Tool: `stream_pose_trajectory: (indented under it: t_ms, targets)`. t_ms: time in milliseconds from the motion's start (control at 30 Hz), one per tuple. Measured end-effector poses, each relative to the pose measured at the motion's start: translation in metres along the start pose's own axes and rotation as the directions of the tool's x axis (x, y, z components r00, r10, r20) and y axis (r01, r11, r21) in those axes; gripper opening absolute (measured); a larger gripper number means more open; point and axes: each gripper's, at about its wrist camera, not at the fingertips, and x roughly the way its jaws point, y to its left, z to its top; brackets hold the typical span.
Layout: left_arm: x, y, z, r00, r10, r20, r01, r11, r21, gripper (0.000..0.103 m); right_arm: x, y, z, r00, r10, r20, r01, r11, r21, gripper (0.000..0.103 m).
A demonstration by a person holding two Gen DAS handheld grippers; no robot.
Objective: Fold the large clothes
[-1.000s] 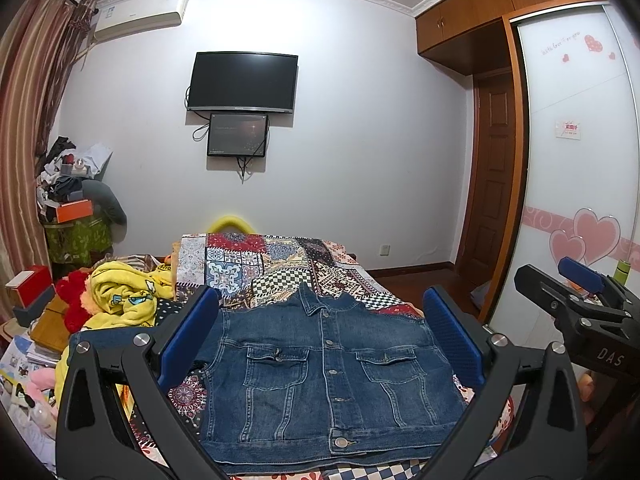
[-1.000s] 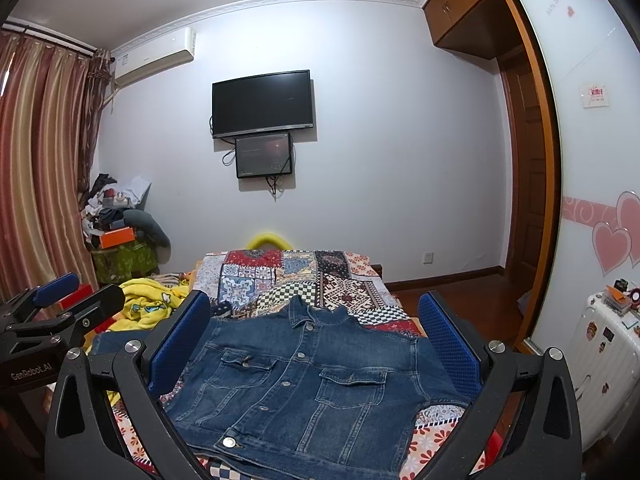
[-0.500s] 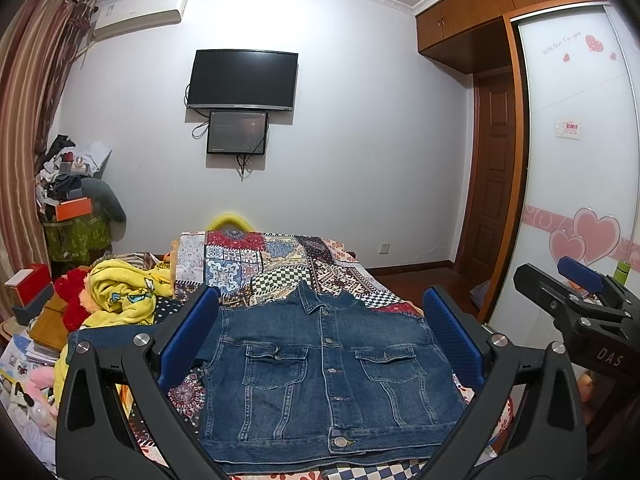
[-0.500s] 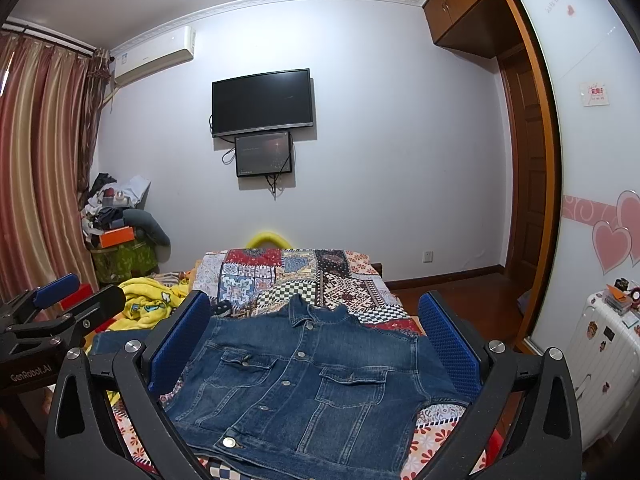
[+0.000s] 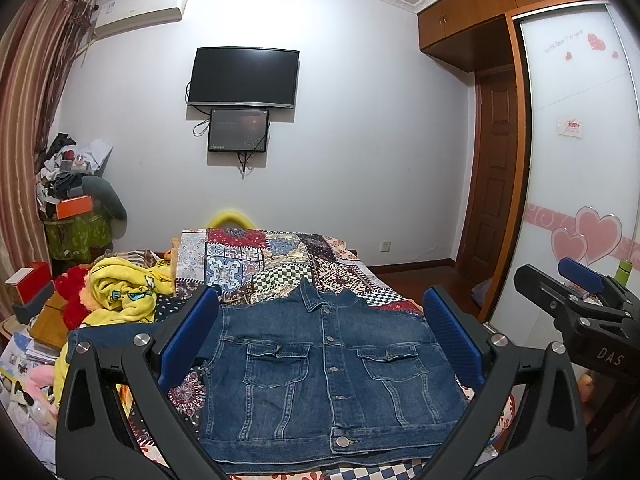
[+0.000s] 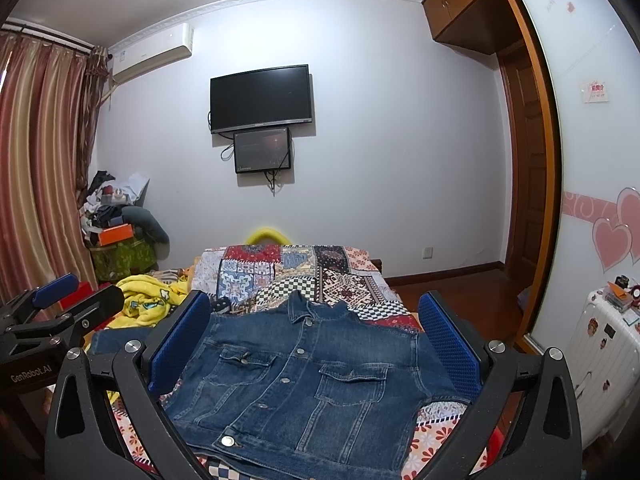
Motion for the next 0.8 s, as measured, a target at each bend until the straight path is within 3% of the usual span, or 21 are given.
stream_pose_trajectory:
  t_ms: [533, 800]
  targets:
    - [0.021, 0.016, -0.005, 0.999, 0.025, -0.039, -0.025, 0.999, -0.021, 0.103, 0.019, -0.002, -0.002, 0.999, -0.004, -0.046, 0.004, 1.000, -0.003, 0.103]
    - [0.054, 0.051, -0.002, 0.994, 0.095, -0.048, -0.097, 0.995, -0.028, 0.103, 0.055, 0.004, -0.005, 0.995, -0.012, -0.097, 0.008, 0.999, -0.043, 0.103]
